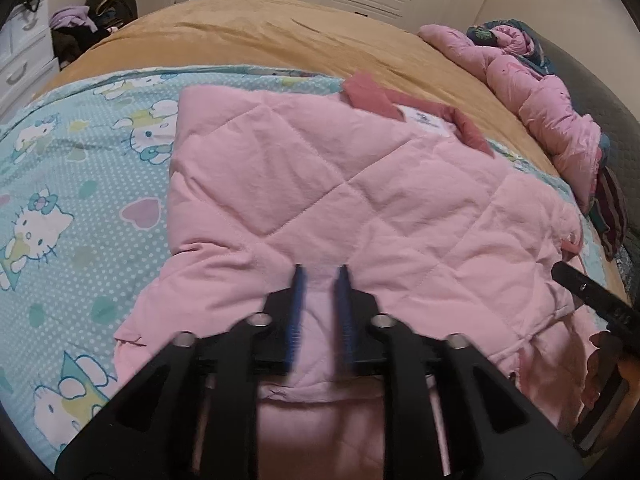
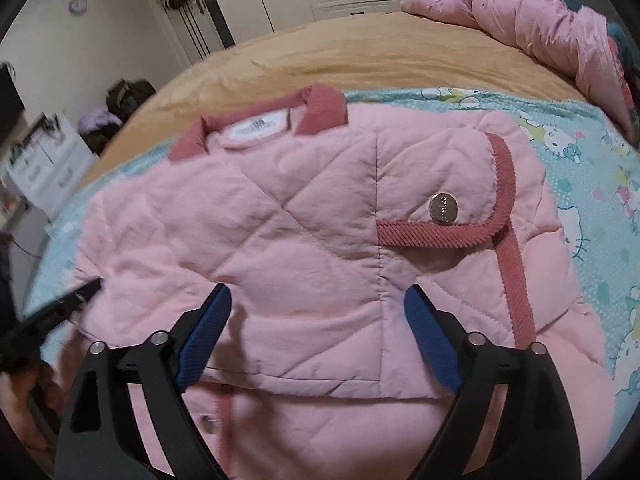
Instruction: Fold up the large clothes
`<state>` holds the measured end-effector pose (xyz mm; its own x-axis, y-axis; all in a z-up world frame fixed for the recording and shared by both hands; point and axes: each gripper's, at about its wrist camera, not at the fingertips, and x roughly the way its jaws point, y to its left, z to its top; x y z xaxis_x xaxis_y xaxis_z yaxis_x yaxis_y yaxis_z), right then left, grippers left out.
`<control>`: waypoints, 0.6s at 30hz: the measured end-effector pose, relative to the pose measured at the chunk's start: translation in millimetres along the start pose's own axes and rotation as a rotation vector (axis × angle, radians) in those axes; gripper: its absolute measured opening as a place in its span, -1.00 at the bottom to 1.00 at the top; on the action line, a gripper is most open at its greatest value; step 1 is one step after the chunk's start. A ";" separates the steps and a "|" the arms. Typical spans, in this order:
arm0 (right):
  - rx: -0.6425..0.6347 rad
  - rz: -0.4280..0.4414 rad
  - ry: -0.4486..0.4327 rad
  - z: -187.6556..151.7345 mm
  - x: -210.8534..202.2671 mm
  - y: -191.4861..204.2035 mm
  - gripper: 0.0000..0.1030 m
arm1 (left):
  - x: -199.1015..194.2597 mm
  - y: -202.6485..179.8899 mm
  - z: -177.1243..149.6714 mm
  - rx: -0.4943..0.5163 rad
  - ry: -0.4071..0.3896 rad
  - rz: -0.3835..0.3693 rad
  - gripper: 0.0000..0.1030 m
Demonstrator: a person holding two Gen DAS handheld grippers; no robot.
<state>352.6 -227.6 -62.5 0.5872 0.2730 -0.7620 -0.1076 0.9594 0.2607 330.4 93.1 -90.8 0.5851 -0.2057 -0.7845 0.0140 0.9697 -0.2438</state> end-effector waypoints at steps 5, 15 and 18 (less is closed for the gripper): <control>-0.020 0.011 -0.054 4.3 -18.8 6.6 0.85 | -18.3 -8.5 5.3 0.034 -0.044 0.034 0.41; 0.015 0.029 -0.072 7.2 -30.8 2.3 0.92 | -31.6 -11.2 8.9 0.029 -0.048 0.067 0.82; 0.018 0.035 -0.073 7.8 -32.7 2.7 0.92 | -37.0 -16.2 10.4 0.042 -0.062 0.075 0.82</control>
<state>339.4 -234.6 -32.2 0.6407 0.2995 -0.7069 -0.1149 0.9478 0.2974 317.0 86.4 -51.9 0.6351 -0.1254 -0.7622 0.0021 0.9870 -0.1607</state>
